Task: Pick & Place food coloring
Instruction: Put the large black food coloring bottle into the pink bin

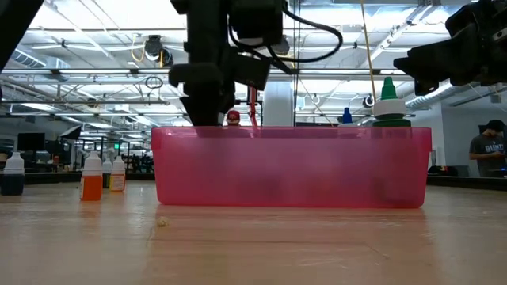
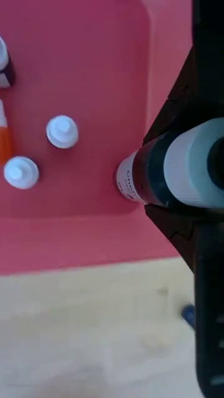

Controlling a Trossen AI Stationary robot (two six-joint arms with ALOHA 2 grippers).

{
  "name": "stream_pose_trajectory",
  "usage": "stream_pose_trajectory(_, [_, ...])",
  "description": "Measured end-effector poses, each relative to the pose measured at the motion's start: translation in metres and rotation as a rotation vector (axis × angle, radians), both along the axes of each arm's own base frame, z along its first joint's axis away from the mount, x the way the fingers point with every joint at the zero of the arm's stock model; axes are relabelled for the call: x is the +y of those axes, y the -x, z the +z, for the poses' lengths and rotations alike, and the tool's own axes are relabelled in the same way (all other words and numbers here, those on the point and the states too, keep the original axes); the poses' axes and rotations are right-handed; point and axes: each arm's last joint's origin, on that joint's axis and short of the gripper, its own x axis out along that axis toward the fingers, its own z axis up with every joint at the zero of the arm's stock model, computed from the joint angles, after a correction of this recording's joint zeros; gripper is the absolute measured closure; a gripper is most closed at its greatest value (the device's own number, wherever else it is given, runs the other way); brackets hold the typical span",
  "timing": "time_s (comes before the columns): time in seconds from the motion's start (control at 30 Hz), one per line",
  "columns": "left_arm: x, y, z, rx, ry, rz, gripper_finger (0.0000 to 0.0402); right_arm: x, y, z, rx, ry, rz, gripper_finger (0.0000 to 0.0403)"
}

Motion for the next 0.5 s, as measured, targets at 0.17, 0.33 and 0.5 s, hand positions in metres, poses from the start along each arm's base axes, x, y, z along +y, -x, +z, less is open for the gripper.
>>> stream_pose_trajectory(0.17, [-0.001,-0.008,-0.014,-0.004,0.017,-0.022,0.0264,0.000,0.000,0.000,-0.004,0.000,0.000,0.0273])
stream_pose_trajectory(0.33, [0.001,-0.008,-0.016,-0.012,0.017,-0.009,0.0264,0.000,0.000,0.000,-0.004,0.000,0.000,0.0273])
stream_pose_trajectory(0.5, [0.003,-0.005,-0.011,-0.014,-0.007,0.030,0.0216,0.000,0.000,0.000,-0.003,0.000,0.000,0.0273])
